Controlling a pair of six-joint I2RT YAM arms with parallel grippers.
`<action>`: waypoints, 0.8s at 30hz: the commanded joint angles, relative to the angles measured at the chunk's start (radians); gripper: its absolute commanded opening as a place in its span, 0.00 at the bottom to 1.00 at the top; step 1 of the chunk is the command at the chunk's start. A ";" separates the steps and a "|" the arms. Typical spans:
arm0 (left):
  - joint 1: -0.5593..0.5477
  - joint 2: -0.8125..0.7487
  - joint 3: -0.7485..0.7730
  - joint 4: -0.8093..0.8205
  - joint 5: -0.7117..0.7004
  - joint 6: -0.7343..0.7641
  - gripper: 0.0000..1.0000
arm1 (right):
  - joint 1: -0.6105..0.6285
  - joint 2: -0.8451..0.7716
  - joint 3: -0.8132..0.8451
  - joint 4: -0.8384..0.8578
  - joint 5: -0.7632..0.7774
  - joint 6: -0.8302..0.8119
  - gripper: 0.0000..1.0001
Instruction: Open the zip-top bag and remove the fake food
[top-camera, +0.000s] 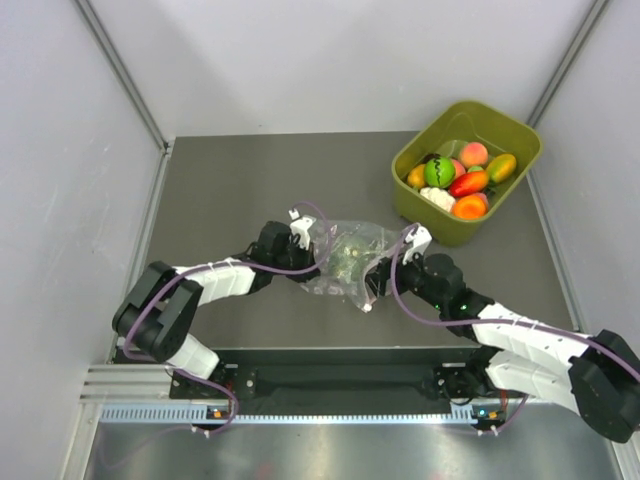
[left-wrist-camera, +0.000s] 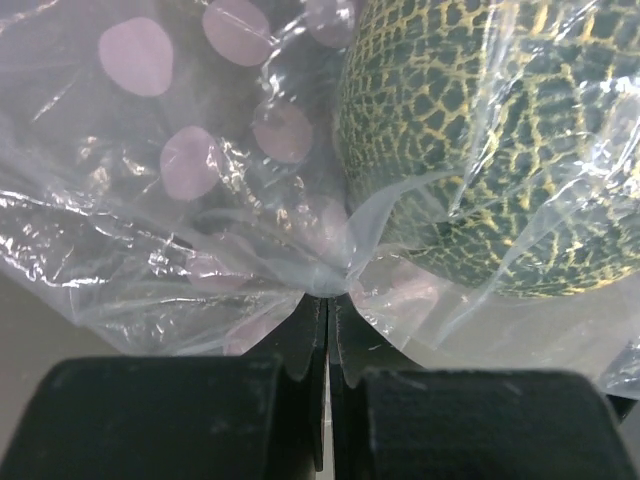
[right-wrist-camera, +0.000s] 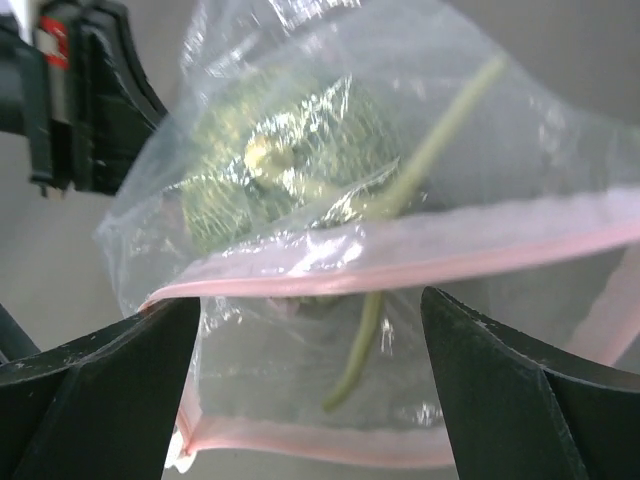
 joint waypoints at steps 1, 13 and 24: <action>-0.016 0.013 0.039 0.060 0.031 0.035 0.00 | 0.016 0.007 0.014 0.176 -0.036 -0.054 0.91; -0.057 0.053 0.054 0.109 0.106 0.066 0.00 | 0.016 0.290 0.023 0.460 -0.122 -0.091 0.77; -0.067 0.044 0.065 0.063 0.059 0.072 0.00 | 0.018 0.160 0.020 0.316 -0.053 -0.105 0.50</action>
